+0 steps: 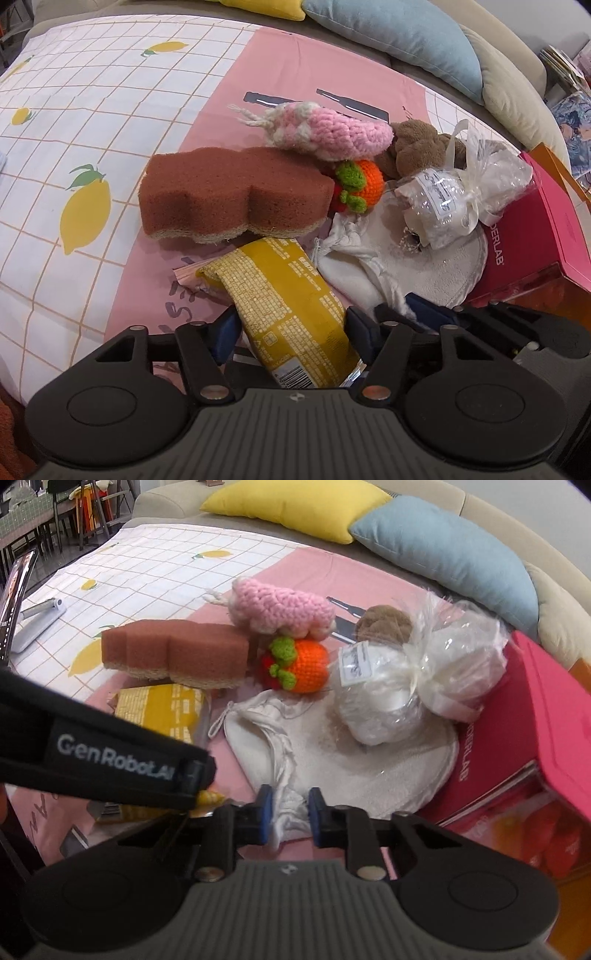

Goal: Organize soft objects
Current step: 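Grasp yellow snack bag with left tool while right tool approaches white round pad, then grasp white round pad with right tool while left tool holds snack bag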

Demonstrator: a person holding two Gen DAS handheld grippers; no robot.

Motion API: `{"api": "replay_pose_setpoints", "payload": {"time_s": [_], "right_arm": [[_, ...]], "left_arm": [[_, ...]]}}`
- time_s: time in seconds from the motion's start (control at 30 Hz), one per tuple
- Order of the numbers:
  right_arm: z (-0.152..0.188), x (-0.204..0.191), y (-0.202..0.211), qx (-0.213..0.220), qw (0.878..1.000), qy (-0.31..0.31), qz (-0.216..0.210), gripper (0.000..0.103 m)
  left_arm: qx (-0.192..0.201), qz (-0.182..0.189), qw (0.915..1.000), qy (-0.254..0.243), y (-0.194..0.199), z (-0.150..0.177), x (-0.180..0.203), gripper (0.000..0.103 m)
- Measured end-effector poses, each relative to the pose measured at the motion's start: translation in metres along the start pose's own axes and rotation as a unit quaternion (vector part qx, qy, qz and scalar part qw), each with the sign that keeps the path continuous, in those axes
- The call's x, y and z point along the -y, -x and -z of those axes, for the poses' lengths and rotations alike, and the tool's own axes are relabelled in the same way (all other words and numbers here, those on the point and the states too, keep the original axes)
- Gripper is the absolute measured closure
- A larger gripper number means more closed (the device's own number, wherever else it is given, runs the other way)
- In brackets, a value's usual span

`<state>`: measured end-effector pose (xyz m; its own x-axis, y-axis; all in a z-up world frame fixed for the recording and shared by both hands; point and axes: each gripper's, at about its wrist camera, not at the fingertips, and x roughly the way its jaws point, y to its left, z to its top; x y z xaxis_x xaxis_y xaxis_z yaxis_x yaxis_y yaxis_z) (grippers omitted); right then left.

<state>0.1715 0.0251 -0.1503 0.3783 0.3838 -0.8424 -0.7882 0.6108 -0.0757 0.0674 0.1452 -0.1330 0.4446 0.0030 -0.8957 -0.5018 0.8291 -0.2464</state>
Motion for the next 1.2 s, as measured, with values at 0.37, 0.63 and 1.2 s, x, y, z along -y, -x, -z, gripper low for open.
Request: {"api": "replay_pose_setpoints", "payload": {"time_s": [0.37, 0.63, 1.2], "right_arm": [[0.006, 0.012, 0.072, 0.058, 0.997, -0.045, -0.021, 0.096], [0.034, 0.014, 0.115, 0.032, 0.999, -0.013, -0.034, 0.097], [0.083, 0.075, 0.101, -0.063, 0.969, -0.233, -0.044, 0.023]], "left_arm": [[0.023, 0.027, 0.9993, 0.007, 0.034, 0.006, -0.007, 0.038], [0.011, 0.037, 0.9993, 0.002, 0.057, 0.017, -0.007, 0.038], [-0.03, 0.063, 0.9966, -0.044, 0.045, 0.034, 0.013, 0.038]]}}
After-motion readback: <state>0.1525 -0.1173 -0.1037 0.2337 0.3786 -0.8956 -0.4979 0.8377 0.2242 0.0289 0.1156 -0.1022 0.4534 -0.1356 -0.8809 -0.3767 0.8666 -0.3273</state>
